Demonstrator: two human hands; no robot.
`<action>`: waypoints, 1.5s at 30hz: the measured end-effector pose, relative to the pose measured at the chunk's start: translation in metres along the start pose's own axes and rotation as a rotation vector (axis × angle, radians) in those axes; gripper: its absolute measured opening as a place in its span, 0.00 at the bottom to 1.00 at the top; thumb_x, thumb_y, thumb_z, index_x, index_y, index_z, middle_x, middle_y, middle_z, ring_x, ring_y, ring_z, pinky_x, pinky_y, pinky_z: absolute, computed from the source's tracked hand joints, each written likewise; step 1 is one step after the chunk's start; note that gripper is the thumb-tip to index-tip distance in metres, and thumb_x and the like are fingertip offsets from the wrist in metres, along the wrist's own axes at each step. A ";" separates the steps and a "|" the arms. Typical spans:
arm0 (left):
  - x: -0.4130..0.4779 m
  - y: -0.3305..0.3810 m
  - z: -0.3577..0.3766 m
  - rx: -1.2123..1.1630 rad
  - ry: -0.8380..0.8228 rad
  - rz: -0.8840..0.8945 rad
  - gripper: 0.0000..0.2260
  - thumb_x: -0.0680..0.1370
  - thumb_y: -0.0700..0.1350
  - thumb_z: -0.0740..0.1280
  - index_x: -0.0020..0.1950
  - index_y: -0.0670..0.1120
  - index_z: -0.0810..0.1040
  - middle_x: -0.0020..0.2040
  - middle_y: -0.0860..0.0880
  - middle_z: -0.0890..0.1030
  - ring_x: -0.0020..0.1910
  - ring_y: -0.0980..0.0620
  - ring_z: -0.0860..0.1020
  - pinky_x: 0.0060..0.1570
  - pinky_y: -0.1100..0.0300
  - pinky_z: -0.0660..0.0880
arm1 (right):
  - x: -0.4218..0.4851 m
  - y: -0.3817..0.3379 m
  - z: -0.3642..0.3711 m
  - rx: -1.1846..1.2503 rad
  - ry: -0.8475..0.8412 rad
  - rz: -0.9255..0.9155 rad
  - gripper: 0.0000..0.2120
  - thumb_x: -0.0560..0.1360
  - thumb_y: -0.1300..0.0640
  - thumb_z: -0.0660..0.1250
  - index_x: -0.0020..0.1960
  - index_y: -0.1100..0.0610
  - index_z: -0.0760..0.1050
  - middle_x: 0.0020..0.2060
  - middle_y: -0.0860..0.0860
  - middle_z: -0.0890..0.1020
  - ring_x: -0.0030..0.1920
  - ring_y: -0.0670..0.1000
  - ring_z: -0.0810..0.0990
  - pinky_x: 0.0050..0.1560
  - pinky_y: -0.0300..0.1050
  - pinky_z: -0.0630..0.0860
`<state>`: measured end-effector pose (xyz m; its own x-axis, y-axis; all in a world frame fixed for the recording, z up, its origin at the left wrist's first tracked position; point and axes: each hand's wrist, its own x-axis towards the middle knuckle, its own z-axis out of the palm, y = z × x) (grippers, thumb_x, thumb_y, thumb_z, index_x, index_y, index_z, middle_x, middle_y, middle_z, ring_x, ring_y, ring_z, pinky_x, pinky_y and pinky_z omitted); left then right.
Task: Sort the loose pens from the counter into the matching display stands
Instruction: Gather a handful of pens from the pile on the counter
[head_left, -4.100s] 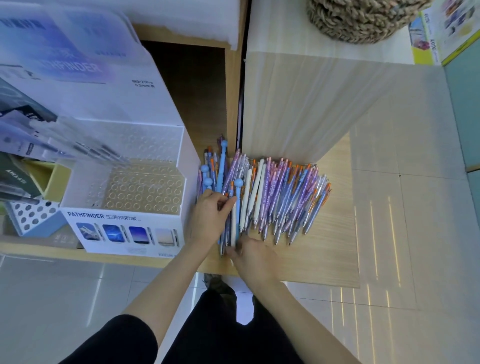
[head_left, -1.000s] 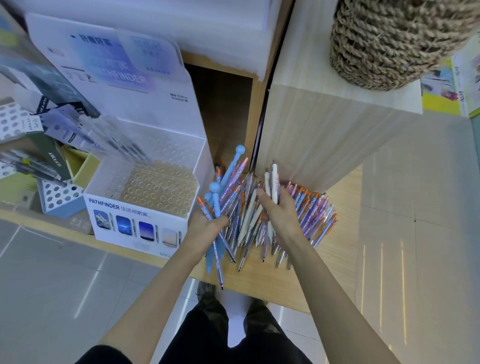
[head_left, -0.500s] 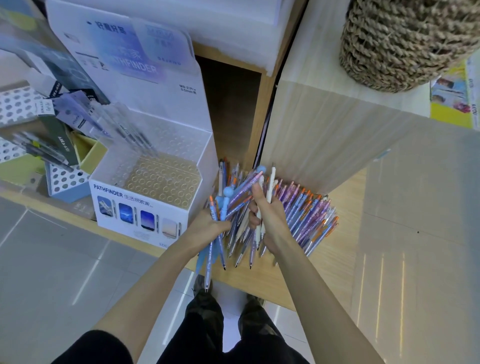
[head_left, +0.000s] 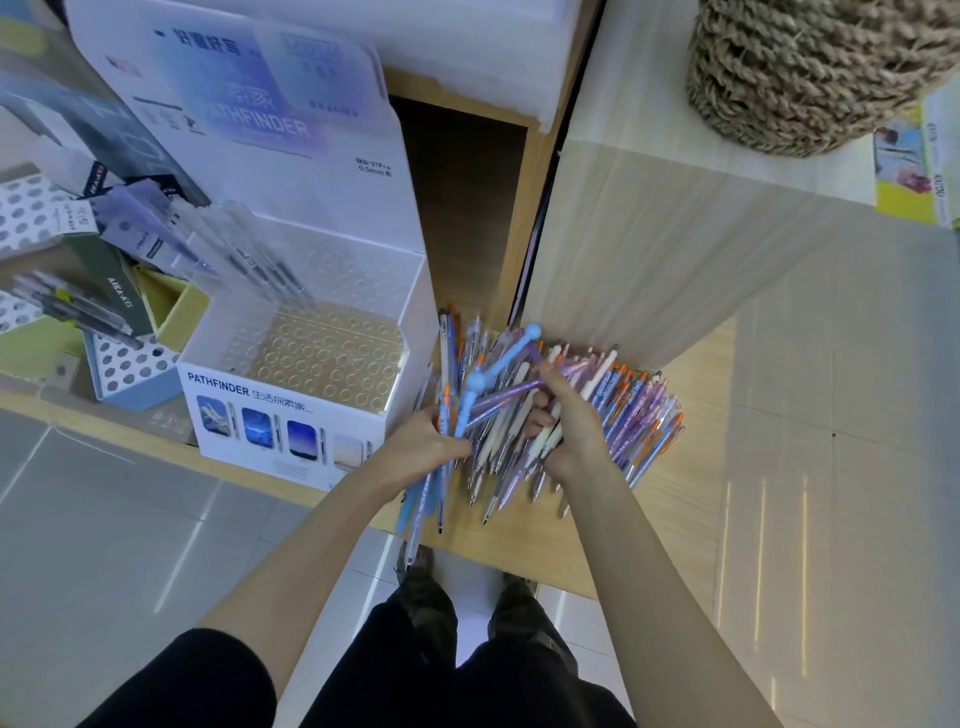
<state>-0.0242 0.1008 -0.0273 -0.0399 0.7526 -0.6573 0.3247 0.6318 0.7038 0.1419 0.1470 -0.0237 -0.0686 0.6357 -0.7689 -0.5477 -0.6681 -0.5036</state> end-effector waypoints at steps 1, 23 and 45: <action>-0.001 -0.003 -0.003 -0.032 0.007 -0.006 0.06 0.72 0.36 0.69 0.40 0.46 0.75 0.33 0.49 0.75 0.34 0.53 0.74 0.37 0.60 0.71 | 0.001 -0.004 -0.002 0.022 0.011 -0.002 0.06 0.74 0.54 0.71 0.43 0.57 0.79 0.23 0.47 0.70 0.20 0.44 0.63 0.19 0.36 0.63; -0.004 0.006 -0.009 -0.607 -0.115 -0.044 0.05 0.73 0.38 0.69 0.47 0.45 0.77 0.32 0.49 0.81 0.31 0.54 0.78 0.34 0.63 0.76 | 0.009 -0.012 -0.035 -0.527 0.400 -0.328 0.45 0.69 0.36 0.69 0.74 0.61 0.57 0.58 0.57 0.73 0.55 0.57 0.75 0.60 0.57 0.74; -0.040 0.012 -0.007 -0.731 -0.226 -0.081 0.11 0.66 0.37 0.73 0.47 0.41 0.81 0.39 0.44 0.83 0.33 0.51 0.81 0.35 0.62 0.78 | -0.028 0.004 0.015 -0.503 -0.276 -0.119 0.16 0.74 0.48 0.71 0.36 0.57 0.72 0.22 0.49 0.67 0.23 0.50 0.63 0.27 0.43 0.64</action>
<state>-0.0256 0.0797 0.0091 0.1829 0.6922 -0.6982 -0.3812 0.7045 0.5986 0.1291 0.1322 0.0015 -0.2821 0.7497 -0.5986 -0.1068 -0.6446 -0.7570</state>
